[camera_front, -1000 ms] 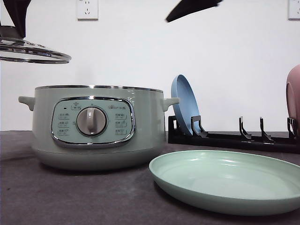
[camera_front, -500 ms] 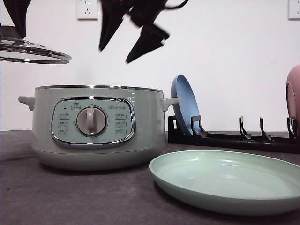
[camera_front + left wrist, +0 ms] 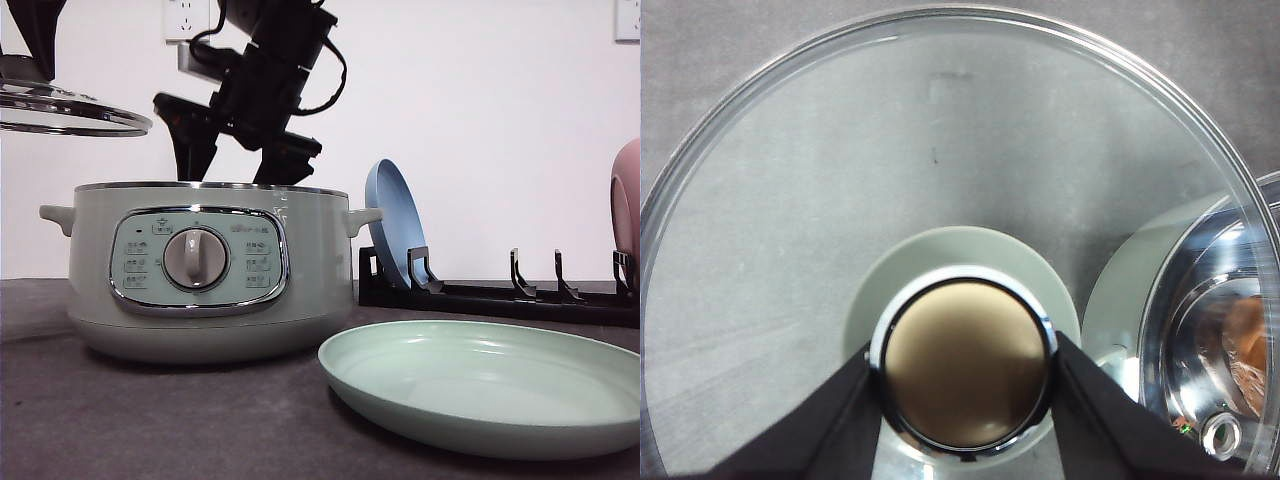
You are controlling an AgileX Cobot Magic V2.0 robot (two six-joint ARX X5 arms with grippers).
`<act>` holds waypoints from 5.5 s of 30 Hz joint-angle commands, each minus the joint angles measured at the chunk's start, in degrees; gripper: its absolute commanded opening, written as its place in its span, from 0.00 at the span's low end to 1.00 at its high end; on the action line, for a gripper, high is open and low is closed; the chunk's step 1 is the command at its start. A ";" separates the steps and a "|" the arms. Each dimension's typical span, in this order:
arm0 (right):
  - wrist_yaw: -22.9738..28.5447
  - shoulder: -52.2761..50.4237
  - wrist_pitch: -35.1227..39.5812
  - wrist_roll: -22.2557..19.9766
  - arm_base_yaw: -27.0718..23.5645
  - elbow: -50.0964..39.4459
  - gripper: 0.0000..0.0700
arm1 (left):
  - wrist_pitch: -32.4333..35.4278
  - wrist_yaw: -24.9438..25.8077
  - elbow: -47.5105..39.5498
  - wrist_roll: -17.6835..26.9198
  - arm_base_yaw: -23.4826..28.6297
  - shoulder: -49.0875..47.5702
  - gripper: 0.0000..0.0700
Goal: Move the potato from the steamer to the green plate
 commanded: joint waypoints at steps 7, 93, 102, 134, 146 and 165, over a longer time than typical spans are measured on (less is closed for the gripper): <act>0.97 3.54 0.50 -0.25 1.06 1.68 0.69 | 1.44 -0.10 2.58 -0.11 -0.02 -1.09 0.00; 1.10 -57.15 4.75 12.07 -7.73 -57.25 0.30 | 0.99 5.98 2.58 -0.12 -4.14 -1.09 0.00; 3.37 -56.47 16.90 17.84 -5.55 -71.62 0.30 | 0.57 7.06 2.58 -0.13 -8.60 -1.09 0.00; 5.50 -49.01 29.09 19.93 -5.73 -79.83 0.88 | -0.23 9.61 2.56 -0.05 -22.49 -1.07 0.00; 6.75 -57.22 25.34 17.36 -8.17 -74.80 0.88 | 0.82 9.13 2.51 0.37 -24.19 1.23 0.00; 8.56 -67.83 18.50 11.10 -14.07 -66.38 0.88 | 1.35 4.52 2.45 1.77 -25.98 6.97 0.00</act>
